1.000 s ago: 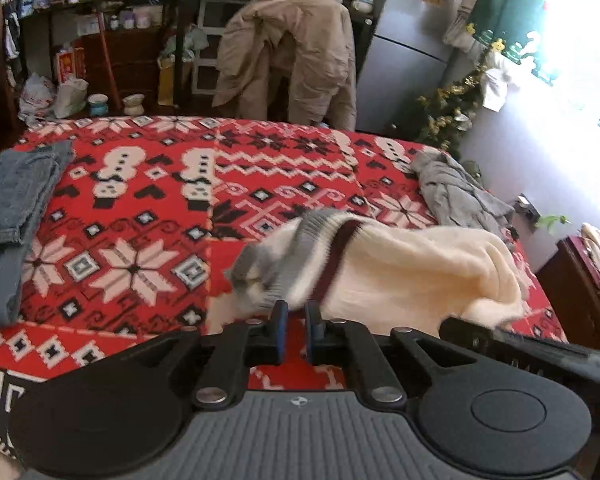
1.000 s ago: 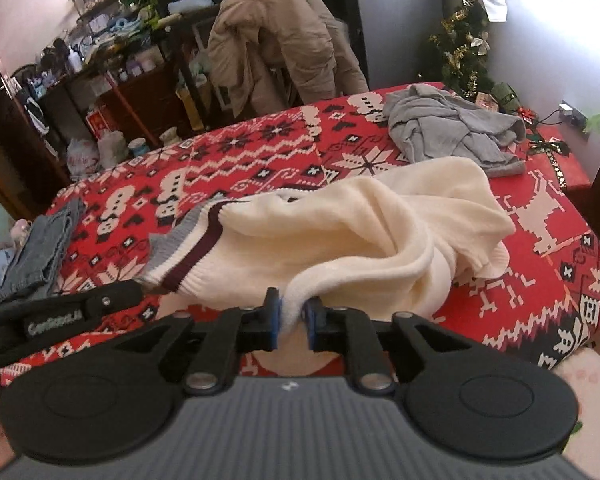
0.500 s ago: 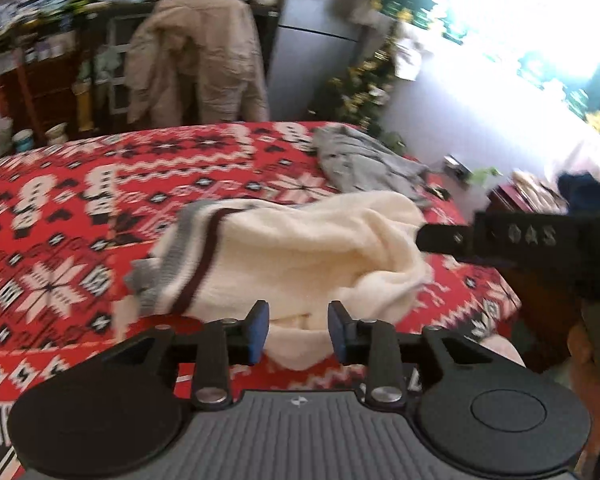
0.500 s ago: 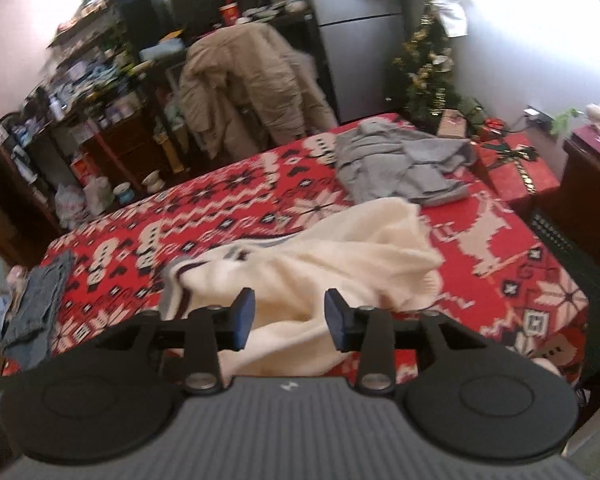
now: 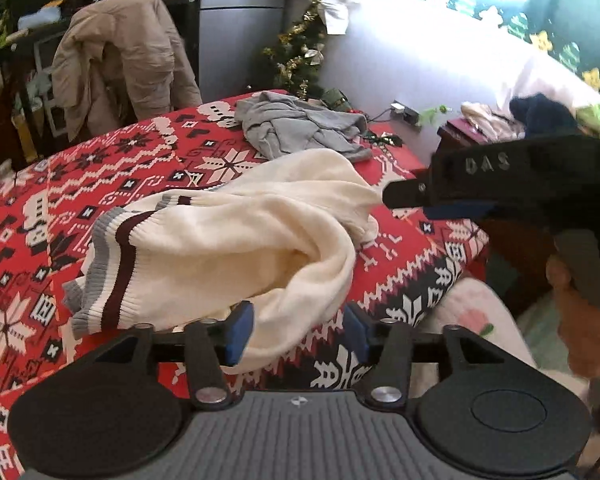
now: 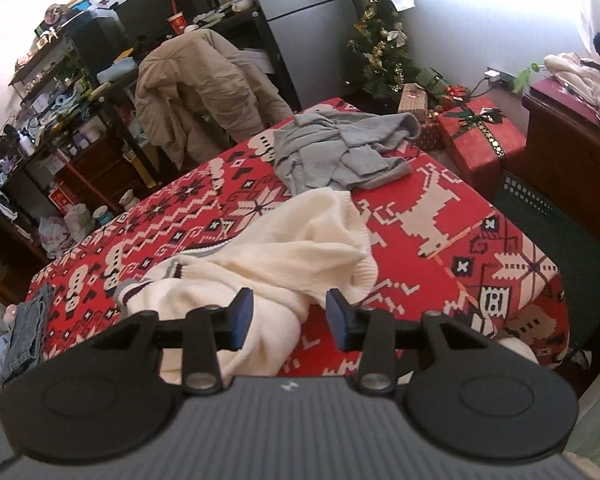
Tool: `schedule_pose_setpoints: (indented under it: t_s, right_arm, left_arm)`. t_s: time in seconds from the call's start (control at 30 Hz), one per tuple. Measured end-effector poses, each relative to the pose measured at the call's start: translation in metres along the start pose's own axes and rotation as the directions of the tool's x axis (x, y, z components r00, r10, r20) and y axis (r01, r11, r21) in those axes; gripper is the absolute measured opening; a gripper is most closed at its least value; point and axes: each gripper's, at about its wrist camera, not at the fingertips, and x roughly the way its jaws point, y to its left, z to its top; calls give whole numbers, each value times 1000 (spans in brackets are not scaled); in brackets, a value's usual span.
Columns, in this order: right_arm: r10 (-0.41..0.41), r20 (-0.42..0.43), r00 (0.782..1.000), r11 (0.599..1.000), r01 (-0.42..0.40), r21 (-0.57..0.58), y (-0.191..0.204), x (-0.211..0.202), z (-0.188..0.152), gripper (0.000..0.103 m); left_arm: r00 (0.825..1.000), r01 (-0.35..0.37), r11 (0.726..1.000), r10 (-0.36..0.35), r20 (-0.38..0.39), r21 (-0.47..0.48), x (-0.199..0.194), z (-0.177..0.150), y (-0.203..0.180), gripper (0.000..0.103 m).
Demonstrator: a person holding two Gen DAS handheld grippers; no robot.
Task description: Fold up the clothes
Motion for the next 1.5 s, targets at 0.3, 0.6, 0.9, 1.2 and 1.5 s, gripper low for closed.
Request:
schedule_pose_setpoints:
  t_s: [0.3,0.6,0.9,1.2,1.5]
  right_arm:
    - [-30,-28,999,998,31,45,-17,13,-3,50]
    - [-47,-38,998,998,49,38,-12,19,-2,56]
    - [-15,-57,998,999,13,-32,22,24,-9,62]
    - [54,-184,981,992,-74,-103,66,30,-49,62]
    - [15,-218,976,982,-55,-180,89,56,-77,62]
  left_arm:
    - [991,-113,990,106,-81,-88,45,14,8,38]
    - [972,-228,943,234,-3,-241,14,20,57,12]
    - [942,-297,859,335,21,-417,-35,5,129,10]
    - [939,-311,824,344,-18,-473,-47,-21,160,10]
    - [935,-343,857,353,-47,-384,-37,-30,144,26]
